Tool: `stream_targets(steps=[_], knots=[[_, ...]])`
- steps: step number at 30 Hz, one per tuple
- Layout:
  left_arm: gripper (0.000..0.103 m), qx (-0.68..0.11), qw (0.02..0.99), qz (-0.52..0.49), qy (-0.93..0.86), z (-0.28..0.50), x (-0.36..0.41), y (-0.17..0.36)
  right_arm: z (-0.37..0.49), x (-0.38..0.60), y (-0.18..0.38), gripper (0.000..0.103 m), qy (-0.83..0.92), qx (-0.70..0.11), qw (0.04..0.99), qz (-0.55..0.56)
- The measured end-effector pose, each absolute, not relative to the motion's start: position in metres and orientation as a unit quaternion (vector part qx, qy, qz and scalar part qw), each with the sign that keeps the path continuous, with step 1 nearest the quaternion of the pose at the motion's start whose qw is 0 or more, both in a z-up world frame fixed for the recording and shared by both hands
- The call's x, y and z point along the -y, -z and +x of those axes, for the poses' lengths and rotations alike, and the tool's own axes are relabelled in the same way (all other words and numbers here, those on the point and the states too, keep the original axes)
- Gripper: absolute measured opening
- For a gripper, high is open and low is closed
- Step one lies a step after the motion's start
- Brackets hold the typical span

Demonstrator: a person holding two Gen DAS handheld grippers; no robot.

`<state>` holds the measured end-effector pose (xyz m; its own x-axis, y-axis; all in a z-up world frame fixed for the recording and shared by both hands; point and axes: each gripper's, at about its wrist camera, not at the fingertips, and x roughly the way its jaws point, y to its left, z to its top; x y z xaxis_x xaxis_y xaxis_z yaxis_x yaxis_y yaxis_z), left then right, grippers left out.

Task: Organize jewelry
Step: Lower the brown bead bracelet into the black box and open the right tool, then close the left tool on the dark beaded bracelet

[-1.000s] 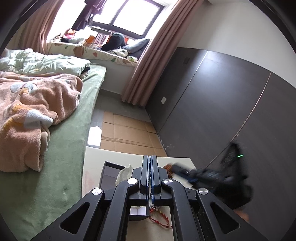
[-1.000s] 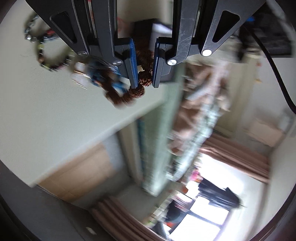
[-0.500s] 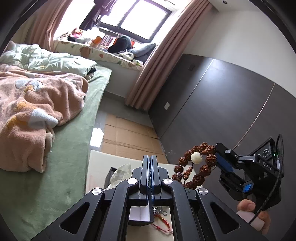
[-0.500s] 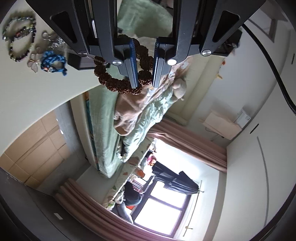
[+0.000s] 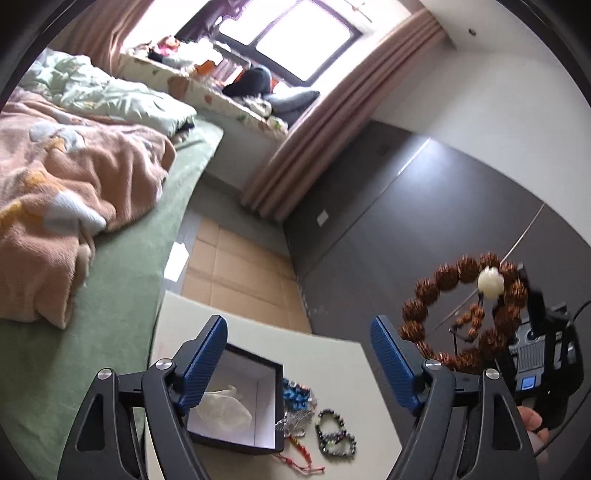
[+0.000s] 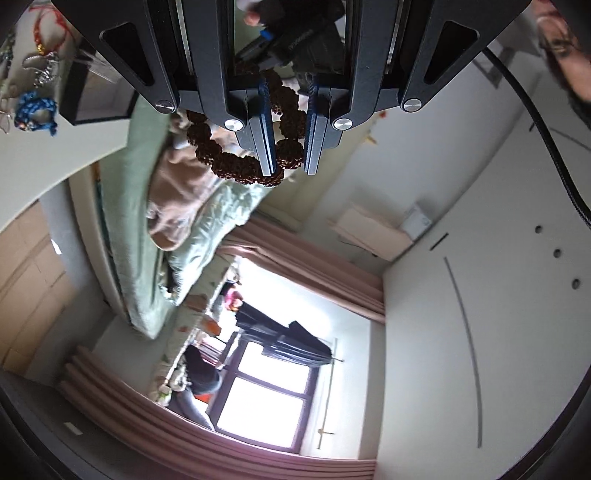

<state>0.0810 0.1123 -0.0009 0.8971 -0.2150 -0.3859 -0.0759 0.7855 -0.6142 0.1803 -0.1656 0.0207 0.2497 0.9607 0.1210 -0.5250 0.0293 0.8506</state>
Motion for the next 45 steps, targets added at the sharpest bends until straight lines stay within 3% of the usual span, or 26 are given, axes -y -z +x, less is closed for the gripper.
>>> stream_targets(steps=[8, 15, 16, 18, 19, 38, 45], knots=[[0.081, -0.215, 0.912, -0.348, 0.018, 0.075, -0.125, 0.002, 0.184, 0.137, -0.013, 0.017, -0.556, -0.281, 0.671, 0.402], [0.081, -0.213, 0.909, -0.358, -0.002, 0.071, -0.135, 0.004, 0.202, 0.098, 0.036, 0.019, -0.497, -0.376, 0.689, 0.369], [0.081, -0.214, 0.908, -0.359, -0.004, 0.071, -0.136, 0.005, 0.206, 0.094, 0.043, 0.022, -0.488, -0.396, 0.688, 0.363], [0.081, -0.219, 0.906, -0.361, -0.004, 0.072, -0.136, 0.006, 0.212, 0.089, 0.058, 0.056, -0.473, -0.435, 0.676, 0.36], [0.081, -0.222, 0.906, -0.361, -0.003, 0.072, -0.135, 0.006, 0.214, 0.093, 0.063, 0.063, -0.46, -0.446, 0.679, 0.359], [0.08, -0.295, 0.915, -0.27, 0.041, 0.094, -0.061, 0.019, 0.203, 0.228, 0.065, 0.064, -0.285, -0.492, 0.768, 0.295], [0.06, -0.349, 0.908, -0.221, 0.068, 0.109, -0.017, 0.035, 0.202, 0.261, 0.081, 0.063, -0.233, -0.53, 0.767, 0.277]])
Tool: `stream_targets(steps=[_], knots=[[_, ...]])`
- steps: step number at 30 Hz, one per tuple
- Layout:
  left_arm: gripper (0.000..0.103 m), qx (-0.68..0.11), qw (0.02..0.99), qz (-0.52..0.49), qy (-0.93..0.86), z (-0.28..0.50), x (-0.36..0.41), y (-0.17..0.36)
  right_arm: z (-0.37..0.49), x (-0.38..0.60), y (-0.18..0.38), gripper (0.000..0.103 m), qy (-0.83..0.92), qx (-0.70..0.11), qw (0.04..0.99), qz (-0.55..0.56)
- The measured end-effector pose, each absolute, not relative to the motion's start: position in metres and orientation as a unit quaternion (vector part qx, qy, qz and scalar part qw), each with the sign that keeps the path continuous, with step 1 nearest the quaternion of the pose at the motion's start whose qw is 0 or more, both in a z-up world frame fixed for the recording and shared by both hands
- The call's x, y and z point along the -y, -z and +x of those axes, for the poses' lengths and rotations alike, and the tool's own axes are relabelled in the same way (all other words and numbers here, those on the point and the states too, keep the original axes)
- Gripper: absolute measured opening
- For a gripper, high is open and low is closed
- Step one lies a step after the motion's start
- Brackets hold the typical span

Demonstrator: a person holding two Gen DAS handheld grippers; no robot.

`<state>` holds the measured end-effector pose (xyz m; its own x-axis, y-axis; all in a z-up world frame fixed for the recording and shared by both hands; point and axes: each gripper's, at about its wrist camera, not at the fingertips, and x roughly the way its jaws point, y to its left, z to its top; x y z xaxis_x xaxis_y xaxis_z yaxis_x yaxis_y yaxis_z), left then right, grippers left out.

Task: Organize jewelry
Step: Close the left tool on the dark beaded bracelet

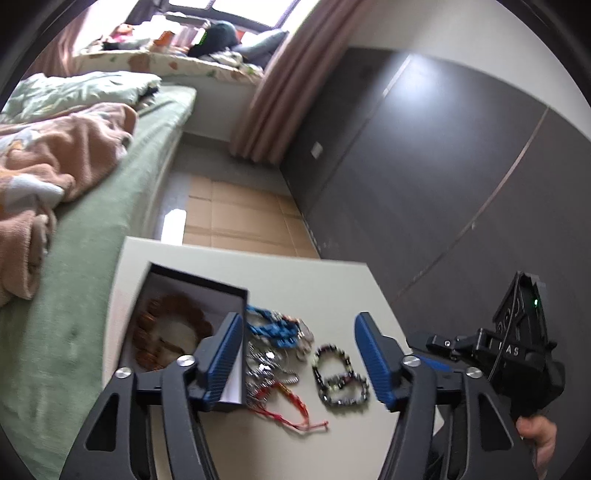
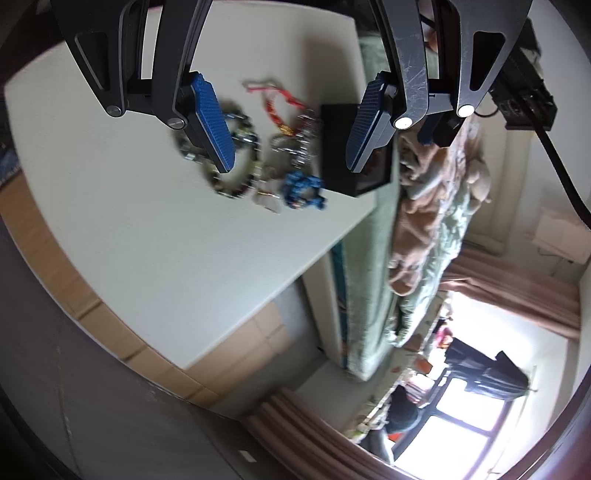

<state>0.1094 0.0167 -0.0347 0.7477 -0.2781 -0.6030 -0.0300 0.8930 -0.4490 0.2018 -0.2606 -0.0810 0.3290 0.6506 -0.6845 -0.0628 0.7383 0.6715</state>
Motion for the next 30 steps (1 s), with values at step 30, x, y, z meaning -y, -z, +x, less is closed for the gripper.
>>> stream_targets(steps=[30], knots=[[0.041, -0.469, 0.872, -0.048, 0.134, 0.182, 0.131, 0.119, 0.202, 0.332, 0.123, 0.062, -0.156, -0.576, 0.72, 0.355]])
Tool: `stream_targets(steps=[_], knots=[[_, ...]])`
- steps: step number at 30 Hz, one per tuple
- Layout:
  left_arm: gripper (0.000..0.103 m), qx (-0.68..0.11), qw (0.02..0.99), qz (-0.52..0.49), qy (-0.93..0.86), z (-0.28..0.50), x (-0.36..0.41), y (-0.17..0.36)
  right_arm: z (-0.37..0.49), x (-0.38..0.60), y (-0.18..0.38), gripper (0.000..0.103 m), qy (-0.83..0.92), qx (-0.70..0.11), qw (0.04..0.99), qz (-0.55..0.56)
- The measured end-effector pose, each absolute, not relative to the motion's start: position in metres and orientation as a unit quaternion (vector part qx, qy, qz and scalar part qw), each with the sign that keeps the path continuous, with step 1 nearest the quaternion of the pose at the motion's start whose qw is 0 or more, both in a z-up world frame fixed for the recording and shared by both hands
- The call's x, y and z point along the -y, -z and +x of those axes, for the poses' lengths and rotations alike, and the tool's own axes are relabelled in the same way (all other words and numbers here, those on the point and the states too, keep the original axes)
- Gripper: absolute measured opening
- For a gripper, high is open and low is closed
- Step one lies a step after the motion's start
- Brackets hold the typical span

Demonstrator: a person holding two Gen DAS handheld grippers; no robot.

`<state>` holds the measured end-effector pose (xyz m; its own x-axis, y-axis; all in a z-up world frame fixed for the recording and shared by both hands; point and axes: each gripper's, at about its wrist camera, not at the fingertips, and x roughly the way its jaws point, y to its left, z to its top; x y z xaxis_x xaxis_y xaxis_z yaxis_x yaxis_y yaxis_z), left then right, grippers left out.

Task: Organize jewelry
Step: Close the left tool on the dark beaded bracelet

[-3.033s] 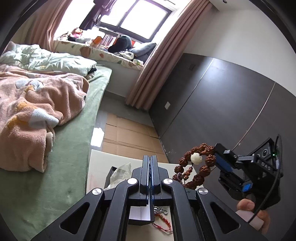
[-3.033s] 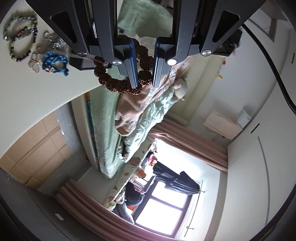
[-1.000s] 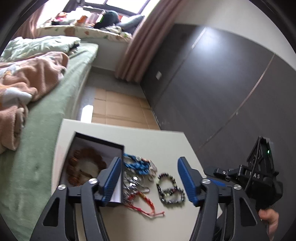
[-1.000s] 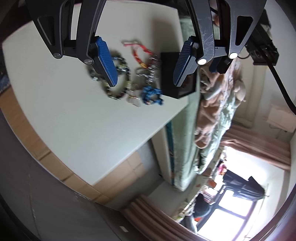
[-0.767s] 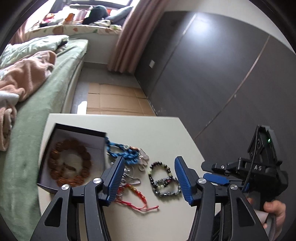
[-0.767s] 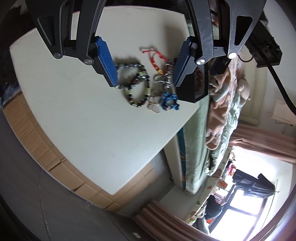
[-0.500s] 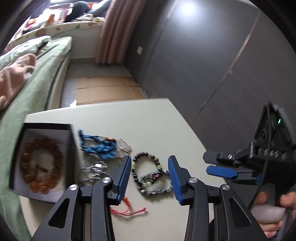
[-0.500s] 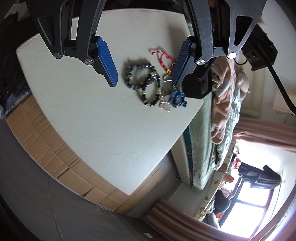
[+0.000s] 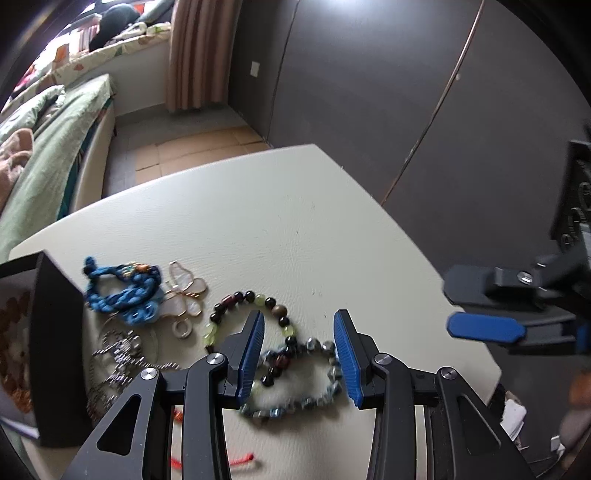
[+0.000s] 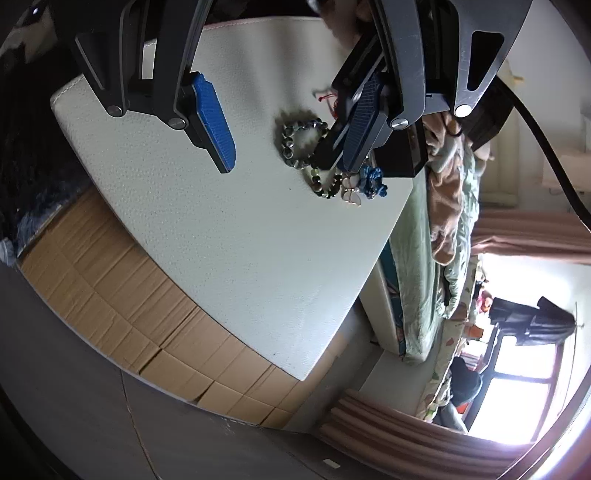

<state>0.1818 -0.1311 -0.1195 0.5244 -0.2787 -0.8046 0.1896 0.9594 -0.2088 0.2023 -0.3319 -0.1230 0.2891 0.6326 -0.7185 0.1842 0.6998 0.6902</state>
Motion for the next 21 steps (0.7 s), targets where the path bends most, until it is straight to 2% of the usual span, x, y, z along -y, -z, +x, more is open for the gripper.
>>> stream_targets(steps=[2, 3, 4, 5, 6, 11, 13, 20, 21], knots=[[0.039, -0.479, 0.868, -0.03, 0.126, 0.187, 0.136, 0.127, 0.202, 0.333, 0.125, 0.062, -0.15, -0.578, 0.719, 0.356], [0.031, -0.487, 0.865, -0.023, 0.121, 0.188, 0.137, 0.132, 0.202, 0.334, 0.125, 0.062, -0.148, -0.578, 0.719, 0.356], [0.028, -0.479, 0.87, -0.017, 0.115, 0.187, 0.138, 0.132, 0.203, 0.334, 0.126, 0.062, -0.145, -0.58, 0.719, 0.355], [0.013, -0.482, 0.868, -0.017, 0.115, 0.186, 0.137, 0.132, 0.203, 0.334, 0.127, 0.062, -0.142, -0.581, 0.719, 0.355], [0.008, -0.483, 0.868, -0.019, 0.11, 0.186, 0.135, 0.132, 0.204, 0.334, 0.127, 0.061, -0.141, -0.581, 0.719, 0.354], [0.008, -0.48, 0.867, -0.064, 0.117, 0.182, 0.118, 0.124, 0.208, 0.322, 0.132, 0.055, -0.139, -0.592, 0.721, 0.331], [0.008, -0.472, 0.87, -0.074, 0.123, 0.178, 0.113, 0.116, 0.207, 0.315, 0.135, 0.048, -0.146, -0.599, 0.72, 0.319], [0.008, -0.441, 0.884, -0.104, 0.119, 0.163, 0.089, 0.088, 0.206, 0.286, 0.137, 0.043, -0.158, -0.608, 0.734, 0.257], [0.008, -0.436, 0.886, -0.11, 0.117, 0.16, 0.084, 0.084, 0.205, 0.28, 0.138, 0.04, -0.161, -0.61, 0.735, 0.247]])
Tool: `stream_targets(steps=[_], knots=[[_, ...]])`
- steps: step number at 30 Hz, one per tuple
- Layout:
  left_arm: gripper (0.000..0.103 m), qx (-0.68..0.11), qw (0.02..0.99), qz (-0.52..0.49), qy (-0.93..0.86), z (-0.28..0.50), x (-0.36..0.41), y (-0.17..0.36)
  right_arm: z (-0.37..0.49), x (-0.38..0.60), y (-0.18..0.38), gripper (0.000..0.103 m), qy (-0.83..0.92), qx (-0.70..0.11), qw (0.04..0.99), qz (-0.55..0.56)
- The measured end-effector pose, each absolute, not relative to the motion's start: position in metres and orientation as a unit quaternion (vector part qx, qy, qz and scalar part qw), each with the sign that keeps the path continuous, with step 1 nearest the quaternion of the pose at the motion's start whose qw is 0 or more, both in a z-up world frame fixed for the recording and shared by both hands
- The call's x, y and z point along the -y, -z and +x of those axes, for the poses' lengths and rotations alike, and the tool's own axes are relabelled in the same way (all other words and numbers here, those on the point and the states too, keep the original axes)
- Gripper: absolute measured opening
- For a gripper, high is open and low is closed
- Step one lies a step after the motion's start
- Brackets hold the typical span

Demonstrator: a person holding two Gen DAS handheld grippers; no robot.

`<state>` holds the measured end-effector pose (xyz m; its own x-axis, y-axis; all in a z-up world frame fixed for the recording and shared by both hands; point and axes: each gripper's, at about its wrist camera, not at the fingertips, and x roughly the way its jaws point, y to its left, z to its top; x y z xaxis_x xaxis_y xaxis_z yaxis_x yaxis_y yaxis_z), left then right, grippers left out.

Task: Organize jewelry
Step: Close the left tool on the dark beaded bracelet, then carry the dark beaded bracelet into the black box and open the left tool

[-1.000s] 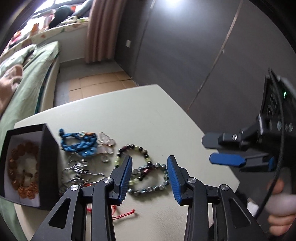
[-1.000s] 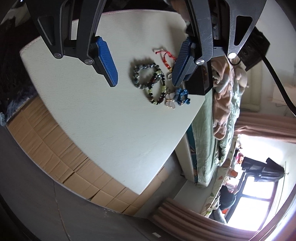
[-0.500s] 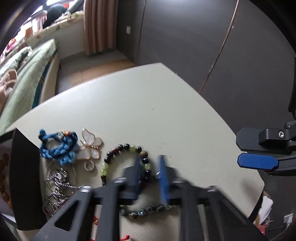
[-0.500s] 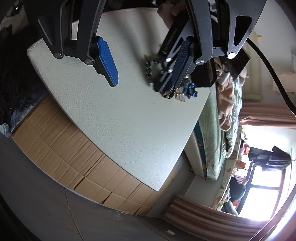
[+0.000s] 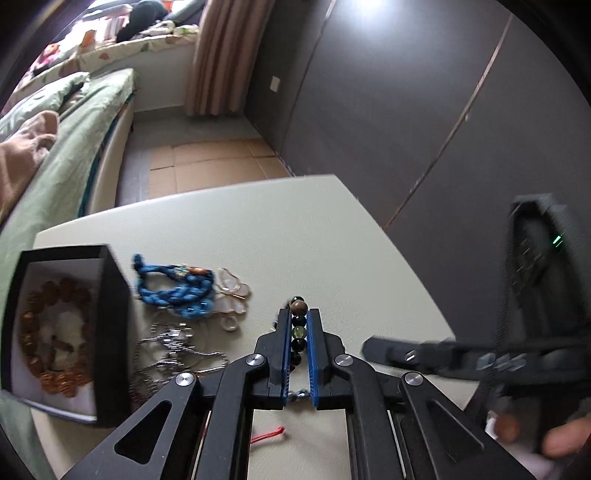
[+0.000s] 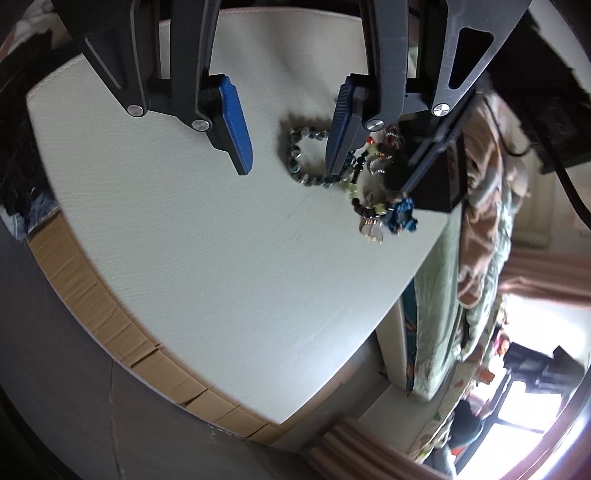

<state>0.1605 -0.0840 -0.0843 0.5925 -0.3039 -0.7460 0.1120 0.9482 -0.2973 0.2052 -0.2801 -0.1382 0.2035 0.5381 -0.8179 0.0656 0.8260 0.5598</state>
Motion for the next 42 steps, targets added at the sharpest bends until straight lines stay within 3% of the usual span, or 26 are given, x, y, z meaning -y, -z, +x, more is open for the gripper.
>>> stream_targets(steps=[3, 16, 19, 22, 34, 35, 39, 42], knots=[[0.008, -0.418, 0.892, -0.127, 0.114, 0.153, 0.07, 0.071, 0.204, 0.266, 0.141, 0.03, -0.162, -0.615, 0.741, 0.214], [0.008, -0.366, 0.908, -0.178, 0.099, 0.13, 0.015, 0.034, 0.192, 0.211, 0.134, 0.024, -0.111, -0.587, 0.802, -0.003], [0.008, -0.355, 0.911, -0.188, 0.092, 0.125, 0.001, 0.029, 0.184, 0.196, 0.132, 0.012, -0.101, -0.567, 0.814, -0.076], [0.008, -0.347, 0.913, -0.197, 0.081, 0.121, -0.013, 0.026, 0.178, 0.186, 0.13, 0.011, -0.11, -0.551, 0.818, -0.118], [0.01, -0.363, 0.898, -0.245, 0.03, 0.127, -0.061, 0.038, 0.162, 0.198, 0.065, 0.011, -0.184, -0.48, 0.858, -0.024], [0.018, -0.377, 0.889, -0.256, 0.032, 0.132, -0.064, 0.042, 0.16, 0.197, 0.059, 0.011, -0.194, -0.472, 0.86, -0.016], [0.067, -0.382, 0.879, -0.284, 0.019, 0.132, -0.077, 0.048, 0.162, 0.174, 0.04, 0.011, -0.219, -0.449, 0.866, 0.009], [0.071, -0.363, 0.888, -0.282, 0.006, 0.125, -0.083, 0.04, 0.159, 0.16, 0.027, 0.011, -0.242, -0.425, 0.872, 0.033]])
